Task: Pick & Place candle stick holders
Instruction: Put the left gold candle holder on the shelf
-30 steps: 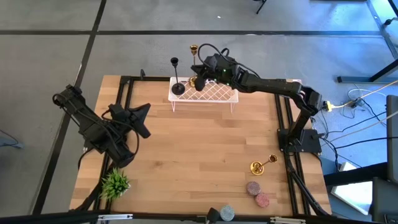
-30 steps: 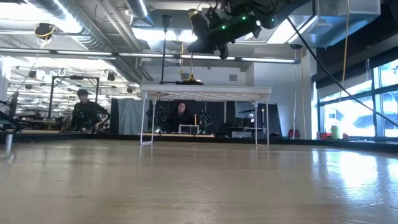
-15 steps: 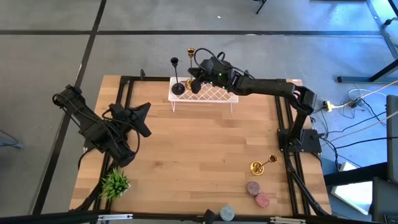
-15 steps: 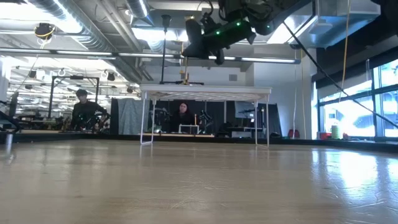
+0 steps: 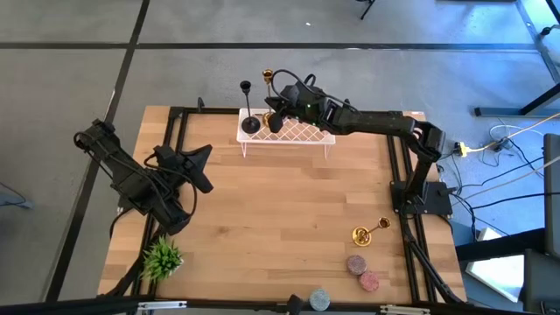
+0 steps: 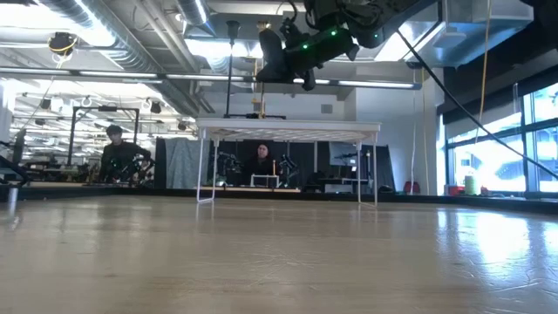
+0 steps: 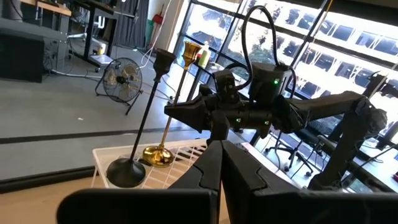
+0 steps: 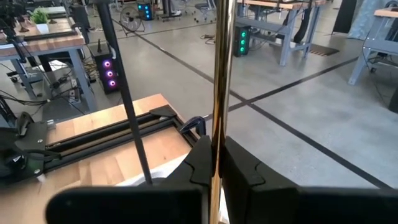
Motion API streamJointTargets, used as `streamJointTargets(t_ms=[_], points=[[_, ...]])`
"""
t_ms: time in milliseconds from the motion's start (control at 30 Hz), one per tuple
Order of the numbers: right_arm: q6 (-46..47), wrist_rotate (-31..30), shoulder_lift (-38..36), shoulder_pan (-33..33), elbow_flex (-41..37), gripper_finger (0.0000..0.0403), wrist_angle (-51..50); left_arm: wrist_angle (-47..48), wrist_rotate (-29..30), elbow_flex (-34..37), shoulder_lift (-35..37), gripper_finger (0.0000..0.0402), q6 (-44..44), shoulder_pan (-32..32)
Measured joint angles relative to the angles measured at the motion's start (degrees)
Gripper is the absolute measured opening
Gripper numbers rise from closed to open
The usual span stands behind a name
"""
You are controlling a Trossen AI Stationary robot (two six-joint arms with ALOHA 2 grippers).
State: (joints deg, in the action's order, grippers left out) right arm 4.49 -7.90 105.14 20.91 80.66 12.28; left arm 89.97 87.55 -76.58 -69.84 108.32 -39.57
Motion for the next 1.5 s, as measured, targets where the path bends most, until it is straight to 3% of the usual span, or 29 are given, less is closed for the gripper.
streamJointTargets(t_ms=[1500], points=[[1.1,-0.5,0.0,0.0,0.0,0.0048,-1.9,0.0,0.0,0.0,0.0,0.0001,-0.1,0.0]])
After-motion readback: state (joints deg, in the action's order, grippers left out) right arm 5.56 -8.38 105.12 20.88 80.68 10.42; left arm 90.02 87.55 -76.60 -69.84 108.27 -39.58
